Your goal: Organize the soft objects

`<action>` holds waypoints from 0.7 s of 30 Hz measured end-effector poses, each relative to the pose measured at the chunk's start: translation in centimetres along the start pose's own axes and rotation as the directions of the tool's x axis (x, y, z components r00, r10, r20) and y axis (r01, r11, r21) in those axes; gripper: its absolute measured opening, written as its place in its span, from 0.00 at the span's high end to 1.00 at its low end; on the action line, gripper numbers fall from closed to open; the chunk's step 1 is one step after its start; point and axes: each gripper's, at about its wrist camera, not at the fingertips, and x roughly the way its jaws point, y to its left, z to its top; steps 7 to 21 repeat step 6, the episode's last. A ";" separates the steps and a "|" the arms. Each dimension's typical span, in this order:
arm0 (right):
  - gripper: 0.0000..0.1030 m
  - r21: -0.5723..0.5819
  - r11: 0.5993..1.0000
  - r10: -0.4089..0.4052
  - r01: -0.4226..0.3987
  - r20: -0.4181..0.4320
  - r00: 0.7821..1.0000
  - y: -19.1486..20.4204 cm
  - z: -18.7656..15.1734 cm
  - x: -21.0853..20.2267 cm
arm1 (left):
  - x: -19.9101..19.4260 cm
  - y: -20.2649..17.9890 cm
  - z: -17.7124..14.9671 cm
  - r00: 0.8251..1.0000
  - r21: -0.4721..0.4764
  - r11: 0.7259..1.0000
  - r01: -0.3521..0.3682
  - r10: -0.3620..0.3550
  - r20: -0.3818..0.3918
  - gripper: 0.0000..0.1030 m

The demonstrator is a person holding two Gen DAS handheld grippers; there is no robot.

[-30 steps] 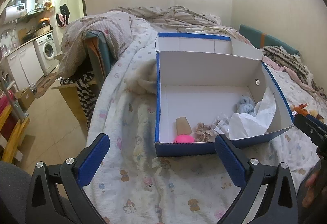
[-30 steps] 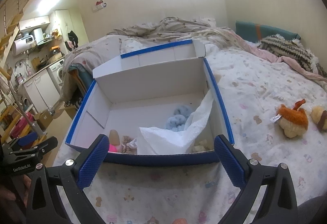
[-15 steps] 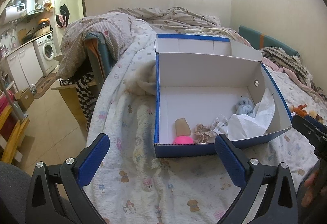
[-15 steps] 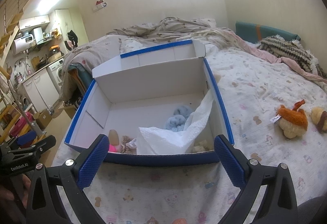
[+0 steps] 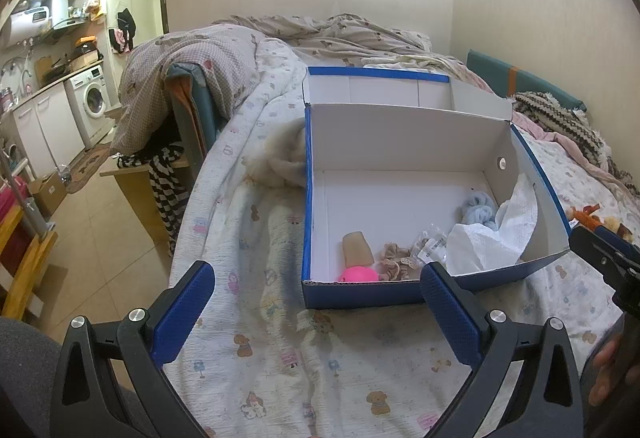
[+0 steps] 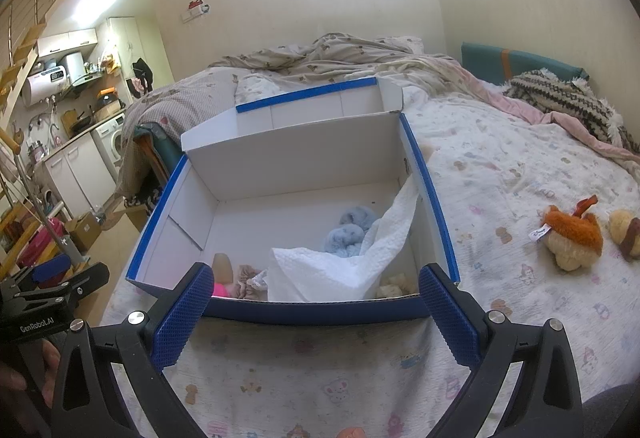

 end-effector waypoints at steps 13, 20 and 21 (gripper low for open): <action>0.00 -0.008 1.000 0.001 -0.001 0.003 1.000 0.1 0.0 0.0 | -0.2 0.0 0.2 1.000 0.004 1.000 0.010 -0.010 0.006 0.00; 0.00 -0.008 1.000 0.001 -0.001 0.003 1.000 0.1 0.0 0.0 | -0.2 0.0 0.2 1.000 0.004 1.000 0.010 -0.010 0.006 0.00; 0.00 -0.008 1.000 0.001 -0.001 0.003 1.000 0.1 0.0 0.0 | -0.2 0.0 0.2 1.000 0.004 1.000 0.010 -0.010 0.006 0.00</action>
